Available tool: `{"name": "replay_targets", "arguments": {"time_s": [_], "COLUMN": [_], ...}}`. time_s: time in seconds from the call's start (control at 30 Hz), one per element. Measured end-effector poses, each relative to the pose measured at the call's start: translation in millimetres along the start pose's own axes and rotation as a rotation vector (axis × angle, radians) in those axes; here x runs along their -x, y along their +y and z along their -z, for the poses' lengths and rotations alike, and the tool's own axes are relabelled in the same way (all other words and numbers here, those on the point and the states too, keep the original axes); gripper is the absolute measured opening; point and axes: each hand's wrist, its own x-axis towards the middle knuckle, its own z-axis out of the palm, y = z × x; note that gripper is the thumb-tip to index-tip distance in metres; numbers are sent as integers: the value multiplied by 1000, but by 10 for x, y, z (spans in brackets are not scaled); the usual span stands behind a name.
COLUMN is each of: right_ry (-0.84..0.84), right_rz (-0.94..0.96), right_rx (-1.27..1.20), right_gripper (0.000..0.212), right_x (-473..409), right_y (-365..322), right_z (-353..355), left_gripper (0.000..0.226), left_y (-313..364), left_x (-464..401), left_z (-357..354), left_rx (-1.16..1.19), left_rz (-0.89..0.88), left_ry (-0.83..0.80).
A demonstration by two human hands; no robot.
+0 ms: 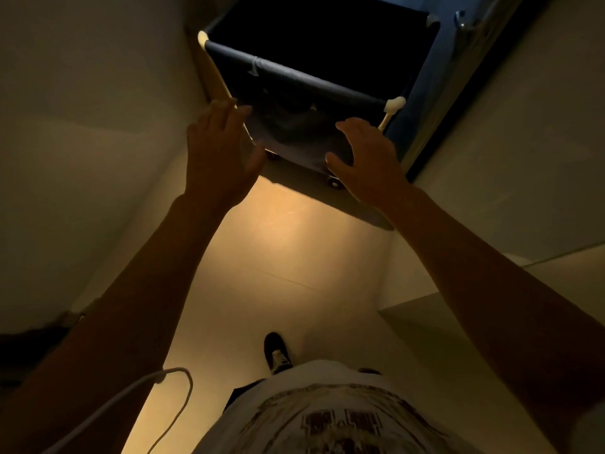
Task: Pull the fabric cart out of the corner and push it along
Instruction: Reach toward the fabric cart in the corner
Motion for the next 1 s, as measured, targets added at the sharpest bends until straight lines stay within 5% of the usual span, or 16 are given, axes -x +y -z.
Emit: {"name": "replay_targets", "arguments": {"time_s": [0.5,1.0], "right_ry": [47,30], "right_rz": [-100,-141], "right_rx": [6,-47], "right_gripper": [59,59], "right_x": [-544,-1933], "right_y": [-75,598], "right_z": [-430,-501], "left_gripper": [59,59], "left_y": [-592,-658], "left_x": [-558,-1944], "left_z": [-372,-1001], "left_rx": [94,93], "left_rz": [-48,-38], "left_ry": [-117,-144]}}
